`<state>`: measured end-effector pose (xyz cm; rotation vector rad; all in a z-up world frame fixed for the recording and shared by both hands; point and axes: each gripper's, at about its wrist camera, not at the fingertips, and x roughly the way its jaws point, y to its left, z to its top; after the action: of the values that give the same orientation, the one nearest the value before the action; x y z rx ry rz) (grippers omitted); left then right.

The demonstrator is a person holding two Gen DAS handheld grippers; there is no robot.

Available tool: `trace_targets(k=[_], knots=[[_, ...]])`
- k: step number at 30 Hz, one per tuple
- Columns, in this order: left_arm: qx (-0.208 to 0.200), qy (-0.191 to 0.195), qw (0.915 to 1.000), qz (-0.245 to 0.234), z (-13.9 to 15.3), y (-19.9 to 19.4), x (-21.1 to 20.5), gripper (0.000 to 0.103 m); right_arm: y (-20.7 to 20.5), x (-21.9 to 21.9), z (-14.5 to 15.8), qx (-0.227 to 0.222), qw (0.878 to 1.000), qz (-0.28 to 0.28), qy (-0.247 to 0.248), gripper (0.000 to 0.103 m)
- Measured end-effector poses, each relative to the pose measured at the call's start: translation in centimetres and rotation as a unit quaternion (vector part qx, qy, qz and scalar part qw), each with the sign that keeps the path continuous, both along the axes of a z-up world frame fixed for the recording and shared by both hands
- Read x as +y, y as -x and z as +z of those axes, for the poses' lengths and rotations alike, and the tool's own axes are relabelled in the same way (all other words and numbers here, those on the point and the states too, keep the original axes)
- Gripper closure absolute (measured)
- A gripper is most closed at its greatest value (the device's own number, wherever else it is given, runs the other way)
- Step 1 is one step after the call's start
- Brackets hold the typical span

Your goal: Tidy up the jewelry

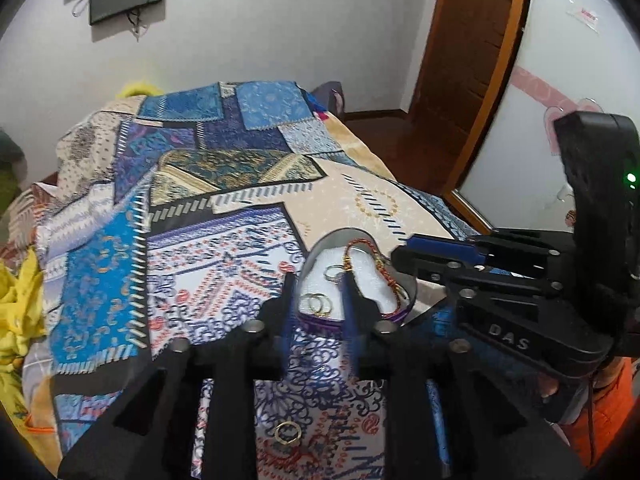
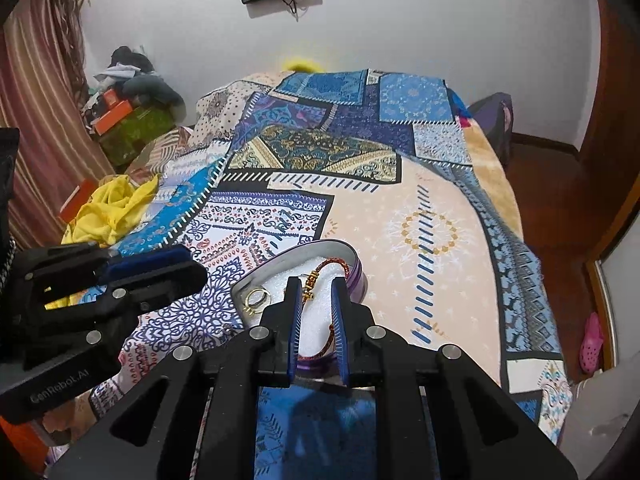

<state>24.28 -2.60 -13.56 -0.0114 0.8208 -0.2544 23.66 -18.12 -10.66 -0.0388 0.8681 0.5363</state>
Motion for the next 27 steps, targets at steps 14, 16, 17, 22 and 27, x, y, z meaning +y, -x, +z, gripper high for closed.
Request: trace_targets(k=[14, 16, 17, 22, 27], knots=[[0.010, -0.004, 0.9986, 0.051, 0.7, 3.5, 3.6, 0.064, 3.9, 0.8, 1.7, -0.040, 0.999, -0.004, 0.003, 0.063], [0.014, -0.008, 0.9984, 0.053, 0.5, 4.2, 4.0, 0.064, 4.3, 0.9, 1.5, -0.043, 0.999, -0.002, 0.009, 0.063], [0.016, -0.010, 0.9984, 0.053, 0.3, 4.4, 4.1, 0.064, 4.6, 1.0, 1.5, -0.043, 0.999, -0.002, 0.011, 0.063], [0.031, -0.021, 0.9980, 0.051, -0.9, 5.7, 4.6, 0.064, 5.6, 1.2, 1.0, -0.048, 0.999, 0.000, 0.024, 0.063], [0.045, -0.029, 0.9977, 0.043, -2.1, 6.9, 4.6, 0.064, 6.2, 1.4, 0.0, -0.040, 0.999, 0.001, 0.035, 0.063]])
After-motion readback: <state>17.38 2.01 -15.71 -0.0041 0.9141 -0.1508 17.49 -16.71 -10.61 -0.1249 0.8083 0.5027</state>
